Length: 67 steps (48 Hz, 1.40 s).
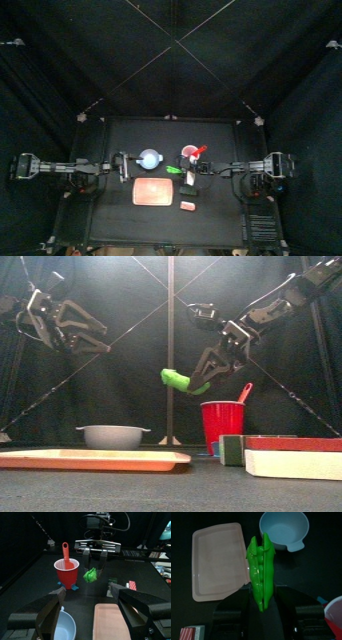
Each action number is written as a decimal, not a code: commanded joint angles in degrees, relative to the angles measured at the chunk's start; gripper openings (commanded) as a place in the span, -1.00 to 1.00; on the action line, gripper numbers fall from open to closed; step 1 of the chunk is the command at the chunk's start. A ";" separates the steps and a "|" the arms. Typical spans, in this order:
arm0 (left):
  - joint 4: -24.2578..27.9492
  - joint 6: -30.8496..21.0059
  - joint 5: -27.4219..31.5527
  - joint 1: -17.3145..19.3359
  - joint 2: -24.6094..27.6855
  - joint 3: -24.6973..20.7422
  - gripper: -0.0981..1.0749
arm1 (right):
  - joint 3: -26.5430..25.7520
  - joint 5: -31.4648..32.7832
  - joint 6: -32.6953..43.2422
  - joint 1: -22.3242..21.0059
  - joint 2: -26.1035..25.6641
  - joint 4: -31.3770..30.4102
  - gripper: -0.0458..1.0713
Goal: Hand over peas
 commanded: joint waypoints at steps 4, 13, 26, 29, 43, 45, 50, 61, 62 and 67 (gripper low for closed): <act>0.79 0.18 -2.11 -0.70 8.96 -6.06 0.94 | -2.64 -2.29 -0.09 -0.26 0.88 -0.88 0.26; 4.39 0.18 -3.16 -0.97 20.39 -12.48 0.94 | -4.31 -2.64 -0.18 -0.18 3.08 -0.97 0.26; 6.59 0.09 -3.16 -0.97 27.77 -17.49 0.94 | -4.48 -2.64 -0.09 0.09 3.69 -1.05 0.26; 6.50 0.00 -3.16 -0.88 28.48 -18.11 0.94 | -4.39 -2.64 -0.09 0.09 3.69 -1.14 0.26; 6.42 -0.09 -2.99 -0.79 30.94 -19.69 0.94 | -4.92 -2.64 -0.18 0.18 3.69 -1.14 0.26; 6.42 -0.09 -2.90 -0.70 31.03 -19.78 0.93 | -4.92 -2.64 -0.26 0.18 3.69 -1.14 0.26; 6.42 -0.09 -2.90 -0.62 31.11 -19.78 0.91 | -4.92 -2.64 -0.26 0.18 3.69 -1.14 0.26; 6.33 -0.09 -2.90 -0.44 31.29 -19.78 0.78 | -4.92 -2.64 -0.26 0.18 3.60 -1.14 0.26; 6.33 -0.09 -2.90 -0.44 31.46 -19.78 0.77 | -4.92 -2.64 -0.26 0.18 3.60 -1.14 0.26; 6.33 -0.09 -2.81 -0.35 31.99 -20.04 0.70 | -5.19 -2.64 -0.35 0.18 3.60 -1.14 0.26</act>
